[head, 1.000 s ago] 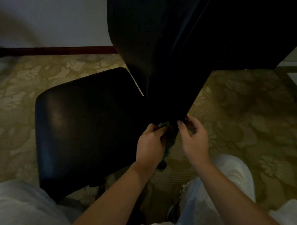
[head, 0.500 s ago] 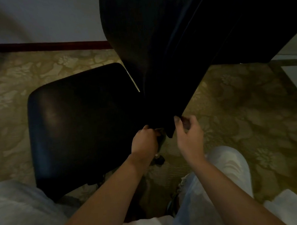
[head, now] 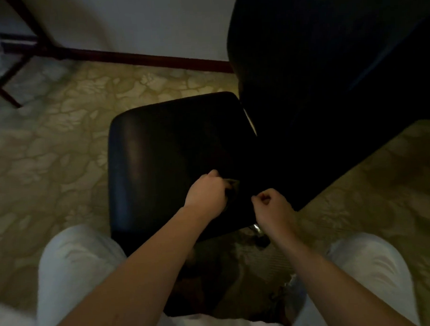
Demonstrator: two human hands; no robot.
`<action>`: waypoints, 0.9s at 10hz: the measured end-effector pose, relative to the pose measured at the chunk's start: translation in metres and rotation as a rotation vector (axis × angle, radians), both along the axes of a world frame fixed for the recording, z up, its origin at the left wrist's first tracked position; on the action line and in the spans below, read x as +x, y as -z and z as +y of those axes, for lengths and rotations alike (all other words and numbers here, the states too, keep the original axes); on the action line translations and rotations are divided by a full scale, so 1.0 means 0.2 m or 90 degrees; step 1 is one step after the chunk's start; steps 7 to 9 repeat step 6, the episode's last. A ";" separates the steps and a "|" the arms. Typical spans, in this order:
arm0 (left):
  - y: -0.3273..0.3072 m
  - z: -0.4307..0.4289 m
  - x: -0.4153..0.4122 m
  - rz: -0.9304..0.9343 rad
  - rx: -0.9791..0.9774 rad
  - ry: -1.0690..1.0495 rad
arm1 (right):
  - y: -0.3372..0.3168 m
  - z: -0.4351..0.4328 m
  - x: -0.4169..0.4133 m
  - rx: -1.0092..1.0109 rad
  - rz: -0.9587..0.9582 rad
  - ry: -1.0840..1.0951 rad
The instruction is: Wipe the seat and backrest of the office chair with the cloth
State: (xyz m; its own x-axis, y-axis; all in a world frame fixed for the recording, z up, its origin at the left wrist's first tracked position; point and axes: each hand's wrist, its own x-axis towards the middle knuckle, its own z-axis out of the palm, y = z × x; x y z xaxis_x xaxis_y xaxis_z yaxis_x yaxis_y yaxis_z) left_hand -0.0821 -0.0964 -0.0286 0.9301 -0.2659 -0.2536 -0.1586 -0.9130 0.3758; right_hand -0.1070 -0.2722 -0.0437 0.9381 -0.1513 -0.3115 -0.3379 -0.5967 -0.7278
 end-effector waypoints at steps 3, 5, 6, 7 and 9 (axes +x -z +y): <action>-0.02 0.28 0.47 0.005 0.086 0.042 | -0.03 0.30 0.54 -0.200 0.098 -0.134; -0.15 0.33 0.68 0.107 0.148 0.056 | -0.28 0.29 0.80 -0.279 0.225 -0.281; -0.38 0.31 0.75 0.146 0.137 0.029 | -0.56 0.26 0.89 -0.247 0.269 -0.326; -0.38 0.31 0.75 0.146 0.137 0.029 | -0.56 0.26 0.89 -0.247 0.269 -0.326; -0.38 0.31 0.75 0.146 0.137 0.029 | -0.56 0.26 0.89 -0.247 0.269 -0.326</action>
